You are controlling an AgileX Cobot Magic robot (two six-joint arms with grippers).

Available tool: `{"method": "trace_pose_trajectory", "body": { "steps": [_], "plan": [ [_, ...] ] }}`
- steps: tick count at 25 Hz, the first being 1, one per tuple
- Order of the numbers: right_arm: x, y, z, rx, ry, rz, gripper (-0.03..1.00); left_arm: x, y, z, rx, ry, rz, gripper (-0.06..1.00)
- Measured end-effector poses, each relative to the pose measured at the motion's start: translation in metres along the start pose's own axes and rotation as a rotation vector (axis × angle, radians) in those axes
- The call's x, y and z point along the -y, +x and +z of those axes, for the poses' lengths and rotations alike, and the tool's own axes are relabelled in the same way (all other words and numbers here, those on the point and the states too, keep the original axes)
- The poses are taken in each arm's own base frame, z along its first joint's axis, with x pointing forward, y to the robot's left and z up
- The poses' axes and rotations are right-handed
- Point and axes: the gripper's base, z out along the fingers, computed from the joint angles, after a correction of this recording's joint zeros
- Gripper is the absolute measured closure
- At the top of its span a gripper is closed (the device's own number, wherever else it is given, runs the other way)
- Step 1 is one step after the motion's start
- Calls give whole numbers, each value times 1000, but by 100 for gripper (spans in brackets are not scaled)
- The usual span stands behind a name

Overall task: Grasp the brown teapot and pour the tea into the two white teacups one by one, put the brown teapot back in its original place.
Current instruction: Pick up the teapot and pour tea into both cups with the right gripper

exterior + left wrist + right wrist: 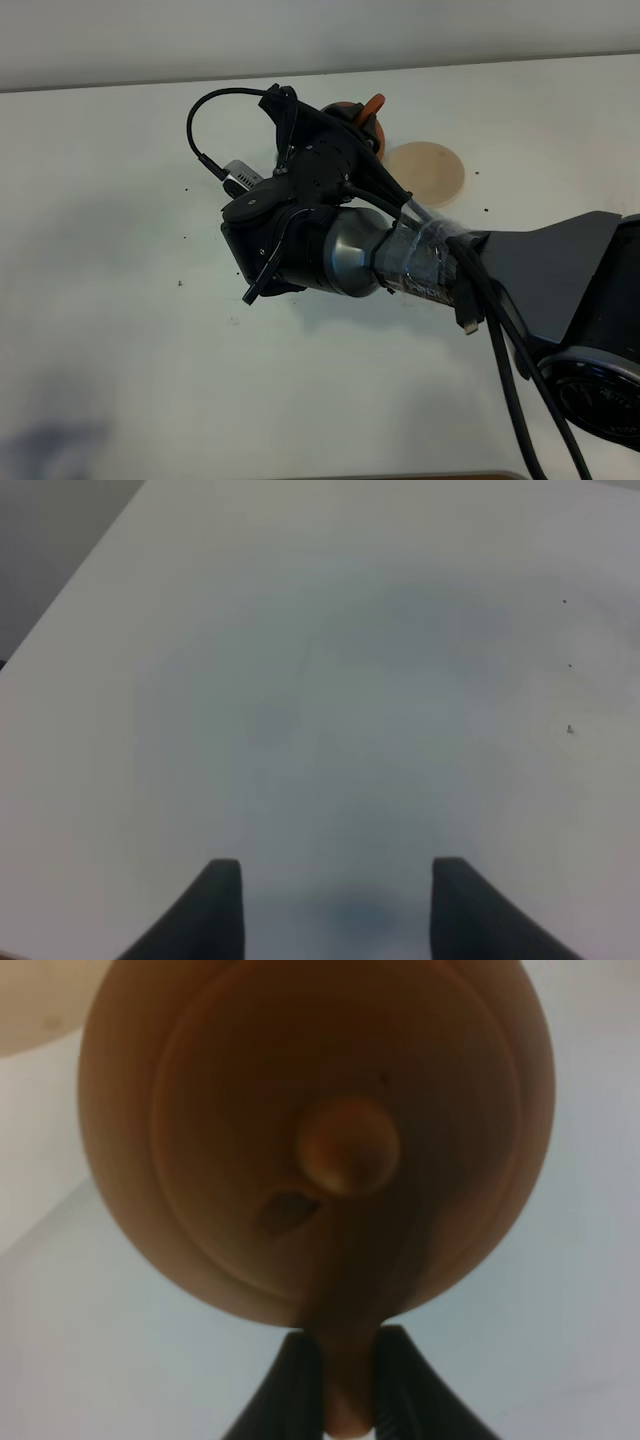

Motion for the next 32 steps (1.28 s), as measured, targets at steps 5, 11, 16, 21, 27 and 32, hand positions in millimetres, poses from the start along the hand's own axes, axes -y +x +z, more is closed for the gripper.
{"method": "trace_pose_trajectory", "body": {
  "steps": [5,11,16,21,27,32],
  "plan": [
    [-1,-5,0,50,-10,63,87,0,0,0,0,0,0,52],
    [-7,-9,-1,91,-91,219,87,0,0,0,0,0,0,52],
    [-11,-5,1,66,-171,426,87,0,0,0,0,0,0,52],
    [6,24,10,128,-285,740,87,0,0,0,0,0,0,52],
    [12,77,26,202,-447,1128,87,0,0,0,0,0,0,52],
    [-3,117,45,217,-635,1441,87,0,0,0,0,0,0,52]
  ]
}}
